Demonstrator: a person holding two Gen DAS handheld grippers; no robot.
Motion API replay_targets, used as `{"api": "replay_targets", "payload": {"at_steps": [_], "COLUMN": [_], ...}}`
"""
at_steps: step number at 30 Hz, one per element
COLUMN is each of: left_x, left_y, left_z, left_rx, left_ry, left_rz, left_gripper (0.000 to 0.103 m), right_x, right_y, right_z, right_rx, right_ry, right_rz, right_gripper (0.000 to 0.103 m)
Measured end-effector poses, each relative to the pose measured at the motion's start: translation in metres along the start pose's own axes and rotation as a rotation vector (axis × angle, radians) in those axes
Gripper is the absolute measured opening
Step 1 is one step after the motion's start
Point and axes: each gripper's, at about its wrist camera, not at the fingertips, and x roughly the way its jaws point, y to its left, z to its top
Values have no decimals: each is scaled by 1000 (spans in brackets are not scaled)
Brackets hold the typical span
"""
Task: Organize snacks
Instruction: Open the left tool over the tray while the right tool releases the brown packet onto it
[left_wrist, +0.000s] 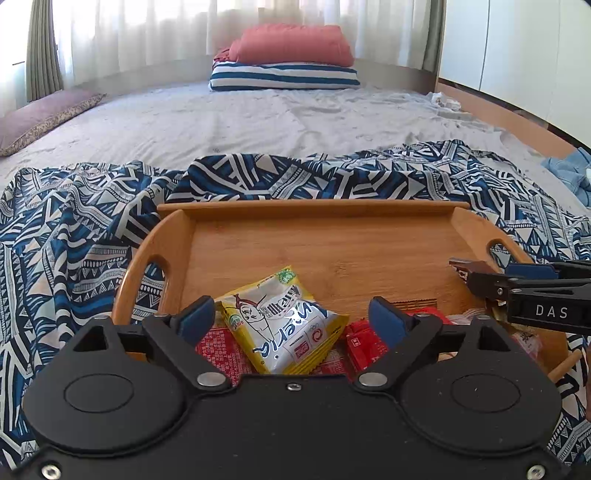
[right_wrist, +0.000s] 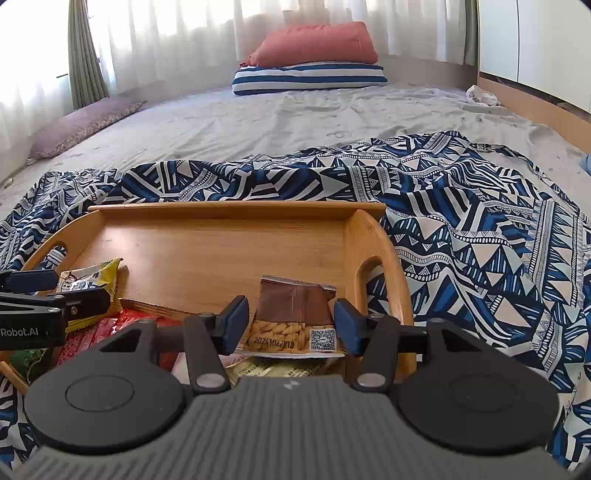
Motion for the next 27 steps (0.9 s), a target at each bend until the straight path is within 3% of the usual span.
{"api": "replay_targets", "payload": {"at_steps": [5,15,27], "left_x": [-21,-66,-127], "left_y": [-4,-7,-10], "left_z": [3,-2,-21], "left_rx": [19,42,50], "left_ry": [-30,-70,-102], "left_rz": [-13,-33,-65], "left_gripper": [99,101,102], "right_x": [-16,-56,-106], "right_y": [4,15,33], "right_z": [2,2,-11], "right_rx": [-28,-80,-184], "right_ry": [-18,-72,-120], "right_rz": [11,52,98], "right_gripper": [75,84,88]}}
